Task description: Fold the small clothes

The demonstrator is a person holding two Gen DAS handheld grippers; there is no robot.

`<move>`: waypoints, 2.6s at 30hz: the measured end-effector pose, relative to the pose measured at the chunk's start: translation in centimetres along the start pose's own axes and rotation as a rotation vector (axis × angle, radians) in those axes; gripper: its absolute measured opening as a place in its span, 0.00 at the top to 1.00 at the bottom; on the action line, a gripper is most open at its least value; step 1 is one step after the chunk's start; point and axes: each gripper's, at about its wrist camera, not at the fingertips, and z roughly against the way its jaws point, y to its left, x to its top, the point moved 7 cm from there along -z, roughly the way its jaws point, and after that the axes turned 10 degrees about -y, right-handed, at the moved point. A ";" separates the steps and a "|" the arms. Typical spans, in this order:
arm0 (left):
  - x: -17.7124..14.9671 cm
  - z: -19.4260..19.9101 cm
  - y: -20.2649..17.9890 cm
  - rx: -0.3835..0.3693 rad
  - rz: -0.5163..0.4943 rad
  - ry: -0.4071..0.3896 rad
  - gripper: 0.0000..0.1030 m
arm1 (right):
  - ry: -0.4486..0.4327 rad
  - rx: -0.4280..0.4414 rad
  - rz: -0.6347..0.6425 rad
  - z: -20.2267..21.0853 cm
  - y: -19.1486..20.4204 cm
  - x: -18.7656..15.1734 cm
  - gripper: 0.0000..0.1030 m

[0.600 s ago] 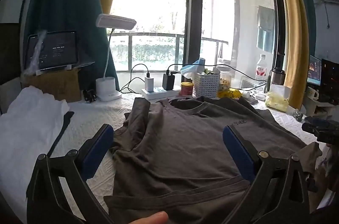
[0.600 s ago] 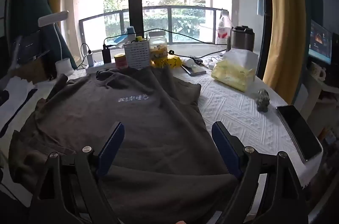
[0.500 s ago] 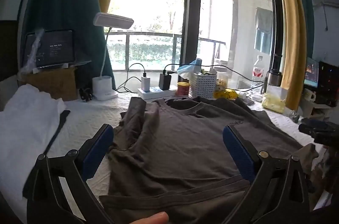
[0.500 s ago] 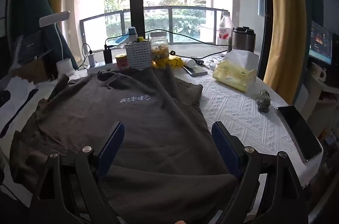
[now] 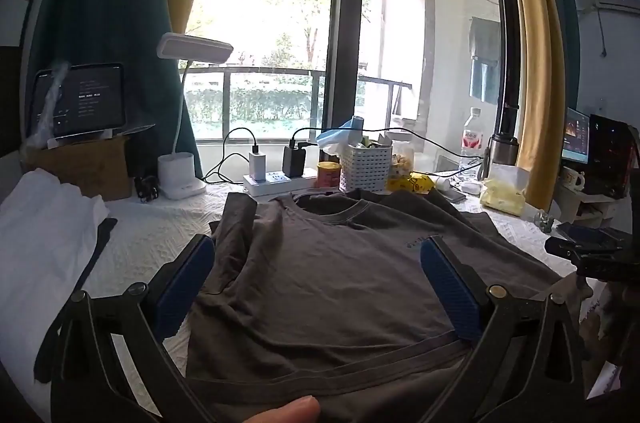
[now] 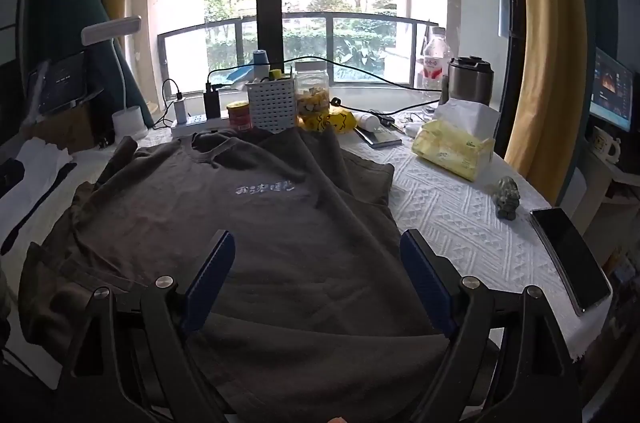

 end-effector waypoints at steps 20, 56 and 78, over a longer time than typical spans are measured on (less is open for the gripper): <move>-0.2 0.0 -0.1 -0.009 0.028 0.009 0.01 | -0.007 0.004 -0.003 0.1 0.2 -0.1 0.16; 0.0 0.3 -0.7 -0.028 0.044 0.010 0.01 | -0.005 0.002 -0.006 0.1 -0.1 -0.3 0.16; 0.6 -1.7 -0.7 -0.024 0.044 0.034 0.01 | 0.019 -0.003 -0.020 -2.1 -1.3 0.6 0.16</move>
